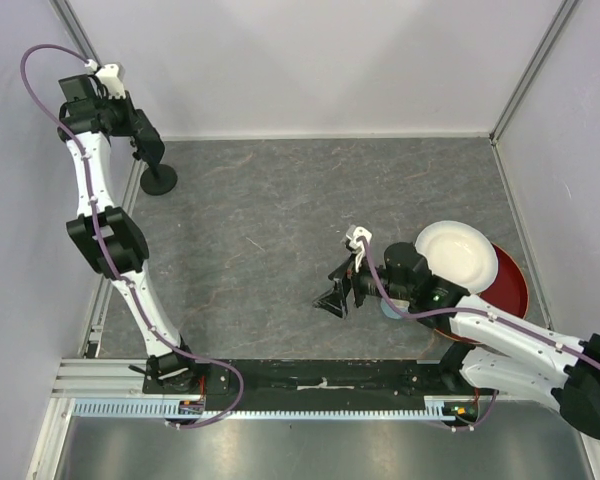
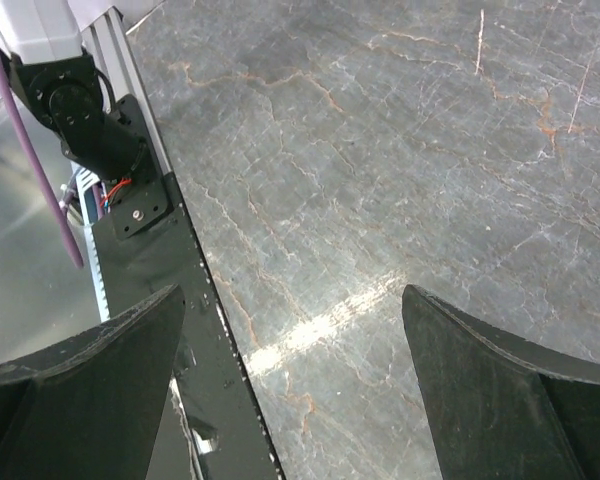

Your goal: Place the phone on the phone stand

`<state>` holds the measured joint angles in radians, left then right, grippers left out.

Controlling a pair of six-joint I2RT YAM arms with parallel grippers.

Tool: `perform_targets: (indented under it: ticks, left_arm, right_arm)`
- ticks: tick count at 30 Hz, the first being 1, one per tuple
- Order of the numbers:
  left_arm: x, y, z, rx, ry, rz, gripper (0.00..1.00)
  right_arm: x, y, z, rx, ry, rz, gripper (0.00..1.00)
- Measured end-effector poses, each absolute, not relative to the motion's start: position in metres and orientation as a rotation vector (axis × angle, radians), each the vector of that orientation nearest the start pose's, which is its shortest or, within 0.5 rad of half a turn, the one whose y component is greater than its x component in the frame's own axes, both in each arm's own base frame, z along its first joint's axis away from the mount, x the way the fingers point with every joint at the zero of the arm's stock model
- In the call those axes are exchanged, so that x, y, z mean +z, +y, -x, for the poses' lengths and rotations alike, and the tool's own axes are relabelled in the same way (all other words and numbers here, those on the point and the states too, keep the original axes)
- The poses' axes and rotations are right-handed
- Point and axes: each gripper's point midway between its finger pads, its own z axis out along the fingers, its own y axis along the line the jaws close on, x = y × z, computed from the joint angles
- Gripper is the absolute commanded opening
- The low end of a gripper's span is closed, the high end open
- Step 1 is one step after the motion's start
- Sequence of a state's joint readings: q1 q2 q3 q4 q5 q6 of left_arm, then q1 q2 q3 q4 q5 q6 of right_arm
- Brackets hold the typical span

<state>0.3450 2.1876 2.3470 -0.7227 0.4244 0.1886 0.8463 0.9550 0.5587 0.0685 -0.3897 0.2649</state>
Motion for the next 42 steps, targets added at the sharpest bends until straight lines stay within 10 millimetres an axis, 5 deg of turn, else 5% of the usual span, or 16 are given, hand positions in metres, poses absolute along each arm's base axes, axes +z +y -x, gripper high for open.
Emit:
perform_targets:
  ticks: [10, 16, 17, 18, 28, 34, 42]
  left_arm:
    - [0.263, 0.129, -0.585, -0.188, 2.04, -0.131, 0.03]
    - [0.268, 0.129, -0.589, -0.188, 2.015, -0.138, 0.56]
    - [0.271, 0.129, -0.591, -0.183, 2.0, -0.145, 0.78]
    - [0.278, 0.13, -0.594, -0.172, 1.974, -0.151, 0.87]
    - [0.304, 0.129, -0.601, -0.182, 1.893, -0.098, 0.95]
    - [0.332, 0.109, -0.553, -0.256, 1.883, 0.044, 0.93]
    - [0.401, 0.03, -0.442, -0.505, 1.681, 0.053, 0.92]
  right_arm:
    - [0.159, 0.307, -0.168, 1.152, 1.9, 0.827, 0.96]
    - [0.157, 0.313, -0.17, 1.18, 1.906, 0.812, 0.96]
    - [0.157, 0.313, -0.17, 1.183, 1.906, 0.81, 0.96]
    - [0.157, 0.314, -0.17, 1.188, 1.907, 0.807, 0.96]
    - [0.163, 0.313, -0.172, 1.185, 1.898, 0.785, 0.96]
    - [0.171, 0.297, -0.183, 1.081, 1.923, 0.673, 0.97]
    - [0.198, 0.241, -0.204, 0.829, 1.927, 0.388, 0.98]
